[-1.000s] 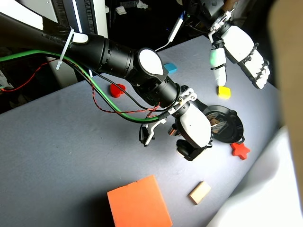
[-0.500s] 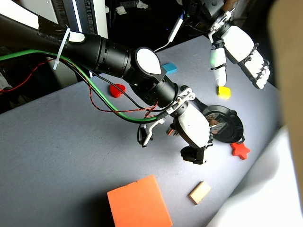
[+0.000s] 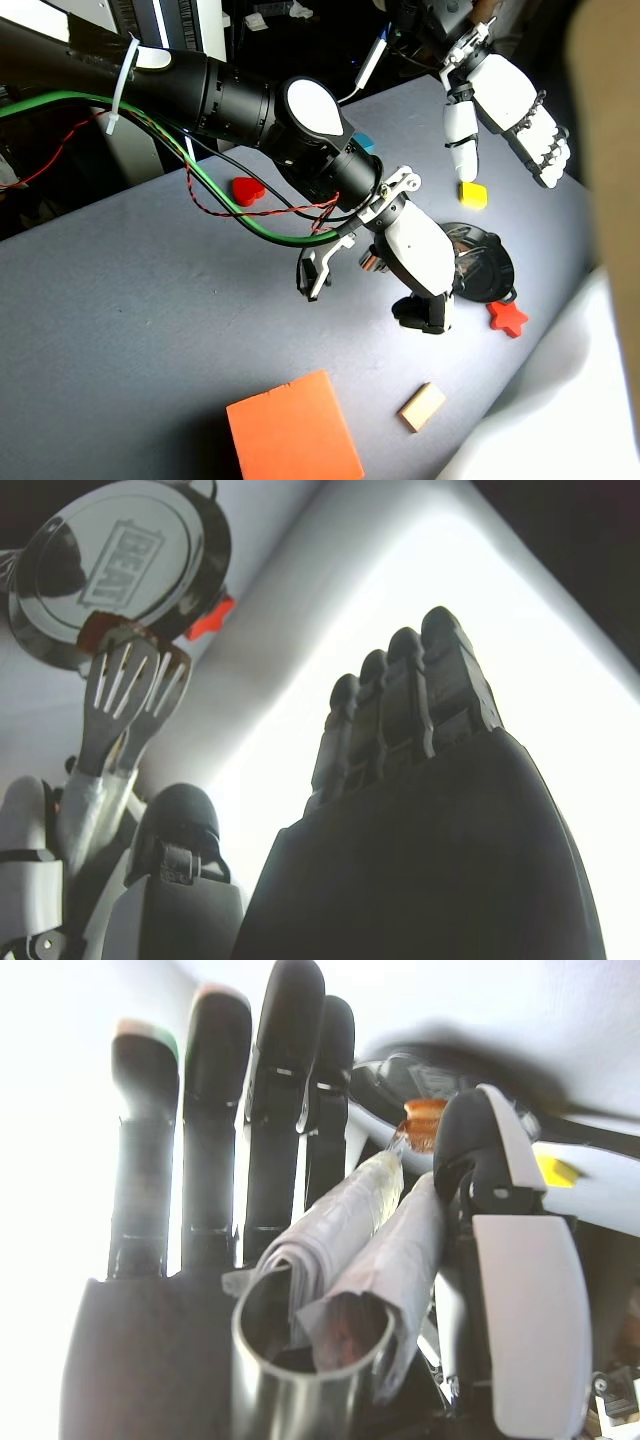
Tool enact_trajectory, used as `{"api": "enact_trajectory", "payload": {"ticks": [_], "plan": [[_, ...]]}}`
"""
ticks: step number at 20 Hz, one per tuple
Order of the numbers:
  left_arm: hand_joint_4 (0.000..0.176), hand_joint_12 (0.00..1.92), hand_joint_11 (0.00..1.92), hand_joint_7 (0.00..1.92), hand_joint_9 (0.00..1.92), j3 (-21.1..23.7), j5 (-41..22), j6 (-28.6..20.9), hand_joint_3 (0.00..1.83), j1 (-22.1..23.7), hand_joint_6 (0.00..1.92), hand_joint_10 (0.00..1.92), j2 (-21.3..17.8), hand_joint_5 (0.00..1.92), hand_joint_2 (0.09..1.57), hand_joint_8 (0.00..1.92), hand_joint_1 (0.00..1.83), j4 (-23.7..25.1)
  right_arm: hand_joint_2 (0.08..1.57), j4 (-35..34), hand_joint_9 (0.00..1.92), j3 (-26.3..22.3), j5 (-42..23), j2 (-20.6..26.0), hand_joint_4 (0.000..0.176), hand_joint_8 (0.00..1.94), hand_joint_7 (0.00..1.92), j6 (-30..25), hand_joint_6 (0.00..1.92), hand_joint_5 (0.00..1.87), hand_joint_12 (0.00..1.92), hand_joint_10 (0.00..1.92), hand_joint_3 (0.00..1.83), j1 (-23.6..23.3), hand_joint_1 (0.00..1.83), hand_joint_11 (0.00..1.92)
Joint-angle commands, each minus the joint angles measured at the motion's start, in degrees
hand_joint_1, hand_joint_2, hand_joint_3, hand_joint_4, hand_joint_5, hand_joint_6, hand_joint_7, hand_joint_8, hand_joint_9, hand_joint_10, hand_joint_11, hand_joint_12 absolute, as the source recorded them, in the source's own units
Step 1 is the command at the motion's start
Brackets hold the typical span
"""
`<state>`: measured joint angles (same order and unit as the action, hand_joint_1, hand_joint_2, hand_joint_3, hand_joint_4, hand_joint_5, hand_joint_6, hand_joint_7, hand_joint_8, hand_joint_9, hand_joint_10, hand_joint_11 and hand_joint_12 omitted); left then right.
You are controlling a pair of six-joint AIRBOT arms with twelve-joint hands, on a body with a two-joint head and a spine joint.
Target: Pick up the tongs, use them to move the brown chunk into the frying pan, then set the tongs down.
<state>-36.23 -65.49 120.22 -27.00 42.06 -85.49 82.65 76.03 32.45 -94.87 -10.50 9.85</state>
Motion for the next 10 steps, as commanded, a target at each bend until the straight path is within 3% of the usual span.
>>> {"api": "enact_trajectory", "payload": {"ticks": [1, 5, 10], "plan": [[0.0, 0.0, 0.0, 0.03, 0.0, -0.05, -4.05, 0.23, 0.0, 0.59, 0.01, 0.0, -0.19, 0.04, 1.23, 0.0, 0.0, 4.57, 1.26, 3.96, 0.76, -0.45, -0.35, 0.35, 0.0, 0.42, 1.05, -0.24, 0.13, 0.95, 1.8, 1.27, 0.0, 0.04, 0.44, 0.59], [0.0, 0.0, 0.0, 0.04, 0.01, -0.01, -4.05, 0.37, 0.0, 0.54, 0.0, 0.0, -0.18, 0.03, 1.22, 0.0, 0.0, 4.57, 1.24, 7.98, 0.7, -1.11, -0.6, 0.41, 0.0, 0.39, 0.96, -1.07, 0.08, 0.89, 1.65, 1.17, 0.0, 1.31, 0.43, 0.54], [0.0, 0.0, 0.0, 0.01, 0.0, -0.03, -4.05, 0.42, 0.0, 0.55, 0.0, 0.0, -0.18, 0.01, 1.22, 0.0, 0.0, 4.57, 1.23, 8.4, 0.73, -1.75, -0.41, 0.72, 0.0, 0.36, 0.96, -1.15, 0.05, 0.9, 1.6, 1.08, 0.0, 1.7, 0.41, 0.54]]}}
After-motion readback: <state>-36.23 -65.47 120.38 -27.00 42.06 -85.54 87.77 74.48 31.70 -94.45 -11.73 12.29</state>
